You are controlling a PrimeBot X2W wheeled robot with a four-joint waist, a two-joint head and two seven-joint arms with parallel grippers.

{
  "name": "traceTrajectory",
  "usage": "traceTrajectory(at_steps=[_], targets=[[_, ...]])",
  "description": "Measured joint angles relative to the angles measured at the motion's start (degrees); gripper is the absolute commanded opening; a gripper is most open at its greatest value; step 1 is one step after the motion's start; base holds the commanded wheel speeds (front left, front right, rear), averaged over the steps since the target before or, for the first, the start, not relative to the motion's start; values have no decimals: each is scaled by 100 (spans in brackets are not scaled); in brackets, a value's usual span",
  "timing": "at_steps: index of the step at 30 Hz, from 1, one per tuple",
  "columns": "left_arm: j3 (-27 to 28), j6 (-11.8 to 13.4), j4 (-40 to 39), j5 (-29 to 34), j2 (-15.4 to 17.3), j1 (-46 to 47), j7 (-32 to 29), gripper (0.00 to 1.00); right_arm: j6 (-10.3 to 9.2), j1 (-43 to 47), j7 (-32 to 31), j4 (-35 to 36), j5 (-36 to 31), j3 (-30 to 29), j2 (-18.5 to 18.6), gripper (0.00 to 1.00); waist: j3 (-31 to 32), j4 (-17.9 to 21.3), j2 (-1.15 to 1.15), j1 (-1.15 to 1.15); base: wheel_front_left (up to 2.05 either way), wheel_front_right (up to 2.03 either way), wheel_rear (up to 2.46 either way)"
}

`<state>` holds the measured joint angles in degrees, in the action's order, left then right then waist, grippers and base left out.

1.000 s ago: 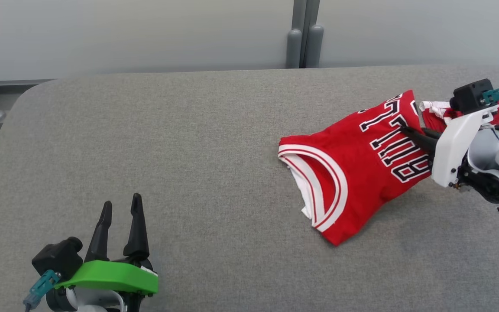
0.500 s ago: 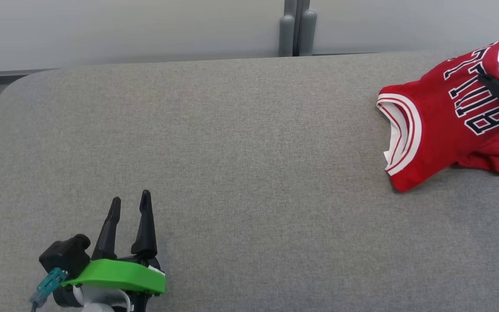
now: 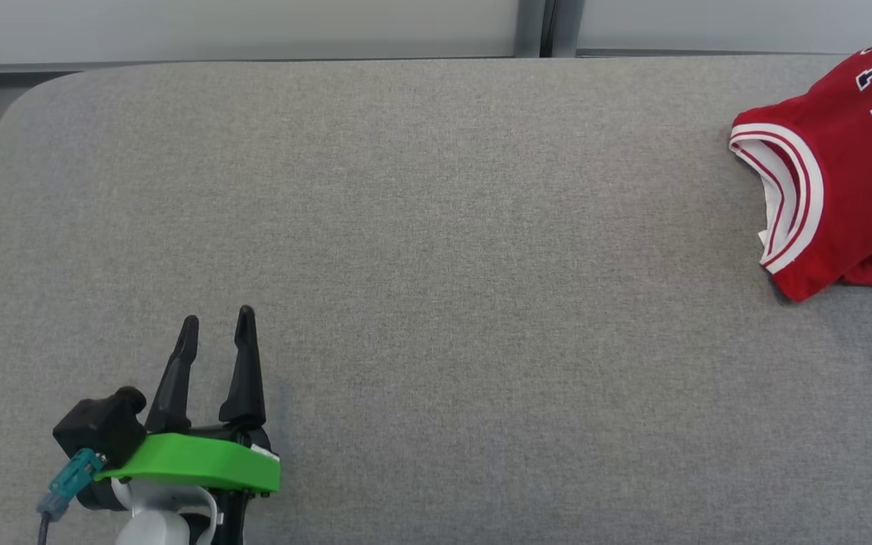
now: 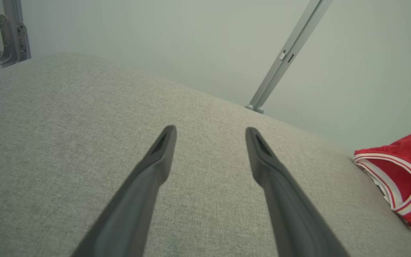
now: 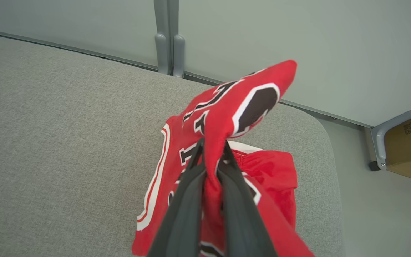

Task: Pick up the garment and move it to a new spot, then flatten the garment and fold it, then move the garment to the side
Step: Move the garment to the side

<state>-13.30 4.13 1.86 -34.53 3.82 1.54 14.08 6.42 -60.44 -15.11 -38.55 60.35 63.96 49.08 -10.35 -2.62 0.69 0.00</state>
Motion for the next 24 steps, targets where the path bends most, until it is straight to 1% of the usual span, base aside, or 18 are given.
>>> traceTrajectory(at_steps=[3, 4, 8, 11, 15, 18, 19, 24], targets=[[2, 2, -86, 32, 71, 74, -51, 100, -59, -35, 69, -112, -33, -49, 3, 0, -116, -27, 0, 0, 0, 0, 0], [2, 2, -105, 55, 80, 104, -52, 100, -120, -35, 88, -149, -31, -71, 2, 0, -155, -33, 0, 0, 0, 0, 0], [3, 11, -238, 93, 108, 187, -102, 100, -210, -19, 219, -386, 71, -203, 10, 0, -312, -56, 0, 0, 0, 0, 0], [14, 20, -289, 130, 164, 215, -153, 100, -311, 2, 256, -558, 176, -264, 41, 0, -428, -62, 0, 0, 0, 0, 0], [24, 53, -389, 165, 254, 216, -212, 100, -493, 59, 349, -716, 241, -319, 51, 0, -576, -52, 0, 0, 0, 0, 0], [21, 63, -449, 232, 272, 225, -296, 100, -520, 129, 405, -871, 241, -320, 52, 0, -681, -28, 0, 0, 0, 0, 0], [18, 66, -457, 255, 280, 231, -301, 100, -581, 147, 416, -899, 240, -319, 49, 0, -716, -19, 0, 0, 0, 0, 0], [21, 67, -553, 312, 352, 310, -394, 100, -667, 249, 612, -1054, 237, -323, 15, 0, -877, 21, 0, 0, 0, 0, 0]])
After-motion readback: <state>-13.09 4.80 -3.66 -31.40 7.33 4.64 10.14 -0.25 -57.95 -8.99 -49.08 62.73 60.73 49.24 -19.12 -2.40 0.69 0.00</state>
